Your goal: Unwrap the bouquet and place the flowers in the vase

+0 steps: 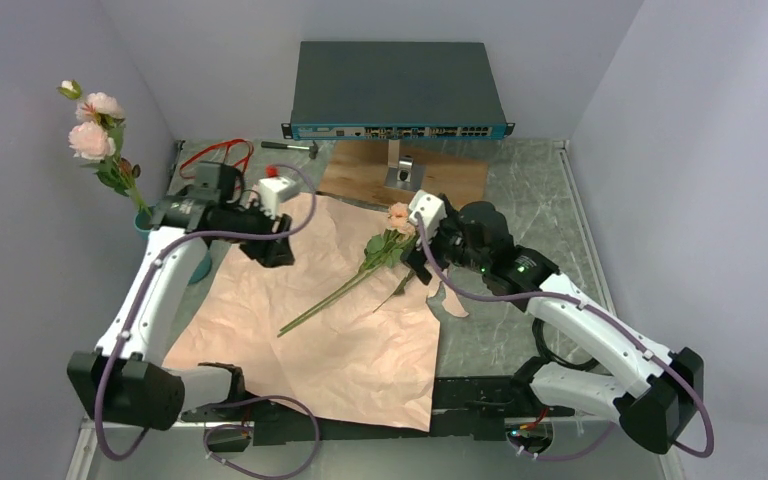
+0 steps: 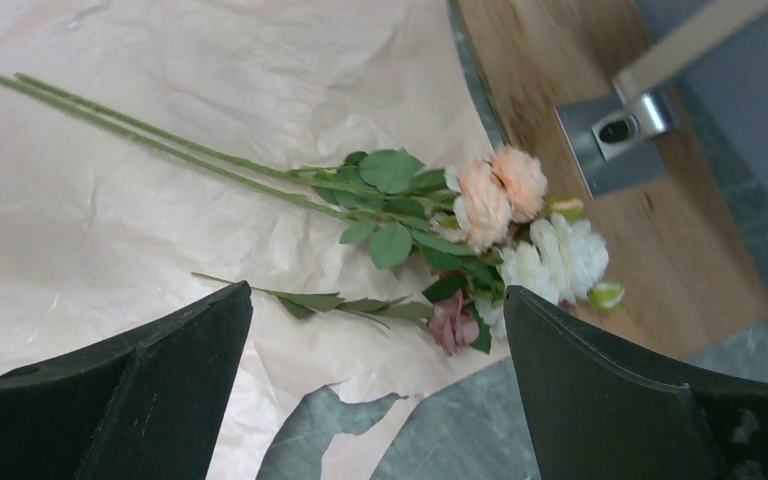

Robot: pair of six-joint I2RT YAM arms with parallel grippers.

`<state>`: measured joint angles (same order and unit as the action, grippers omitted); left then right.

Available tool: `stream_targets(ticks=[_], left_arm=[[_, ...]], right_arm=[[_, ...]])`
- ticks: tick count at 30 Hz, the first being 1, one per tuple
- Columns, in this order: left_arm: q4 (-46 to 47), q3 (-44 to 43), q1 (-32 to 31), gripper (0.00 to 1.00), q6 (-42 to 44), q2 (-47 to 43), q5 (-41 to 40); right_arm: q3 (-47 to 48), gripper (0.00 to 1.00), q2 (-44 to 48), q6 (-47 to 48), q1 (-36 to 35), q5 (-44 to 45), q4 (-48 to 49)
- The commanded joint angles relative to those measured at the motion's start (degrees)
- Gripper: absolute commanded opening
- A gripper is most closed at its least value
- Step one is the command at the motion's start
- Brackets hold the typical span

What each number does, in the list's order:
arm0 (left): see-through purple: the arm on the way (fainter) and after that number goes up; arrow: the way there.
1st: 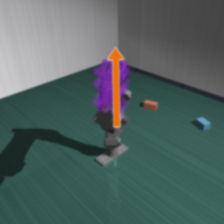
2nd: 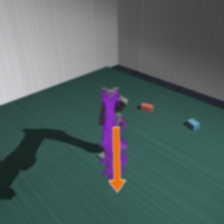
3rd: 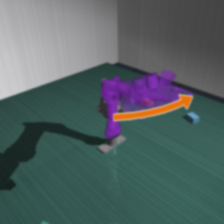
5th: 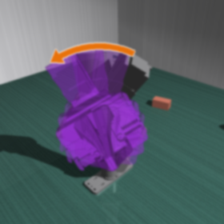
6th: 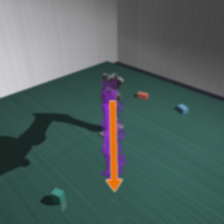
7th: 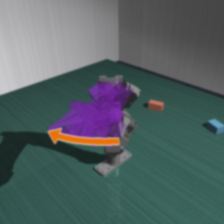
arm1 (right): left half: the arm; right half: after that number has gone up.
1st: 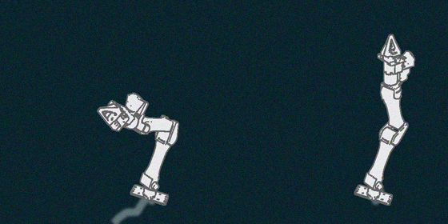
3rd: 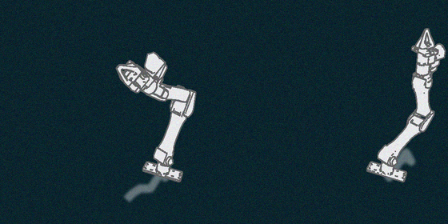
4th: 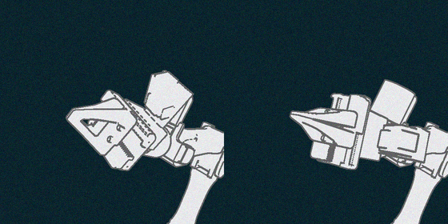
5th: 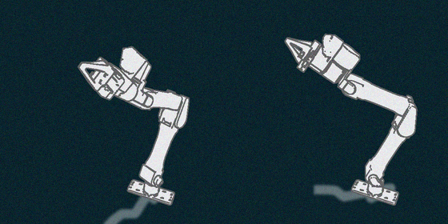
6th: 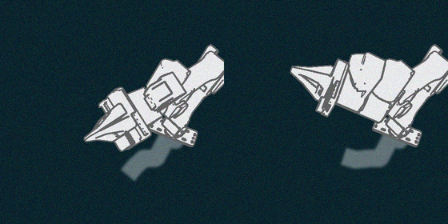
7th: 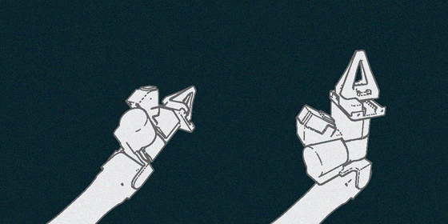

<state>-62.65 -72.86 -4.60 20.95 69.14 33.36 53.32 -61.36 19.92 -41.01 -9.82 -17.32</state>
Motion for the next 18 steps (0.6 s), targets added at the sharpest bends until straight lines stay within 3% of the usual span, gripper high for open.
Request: stream_targets(ticks=[1, 4, 8, 12, 18], left_arm=[[6.4, 0.4, -9.2, 0.52, 2.1, 5.2, -1.6], [11.1, 0.2, -16.6, 0.42, 0.2, 10.4, -4.4], [15.7, -2.4, -26.8, 0.37, -1.2, 18.3, -8.6], [18.0, -7.9, -31.6, 0.29, -3.9, 27.6, -11.9], [19.3, -16.5, -36.7, 0.32, -5.3, 39.2, -18.6]], right_arm=[[-1.3, 1.0, 2.9, -8.1, 4.5, 0.5, 0.3], [-3.0, 1.0, 4.0, -11.8, 7.8, -0.1, 0.1], [-4.8, 1.0, 6.3, -12.9, 10.2, -0.5, -0.5], [-5.8, 1.0, 7.7, -14.8, 13.1, -0.4, -1.9], [-7.6, 1.0, 9.2, -17.4, 17.1, -1.2, -2.5]])
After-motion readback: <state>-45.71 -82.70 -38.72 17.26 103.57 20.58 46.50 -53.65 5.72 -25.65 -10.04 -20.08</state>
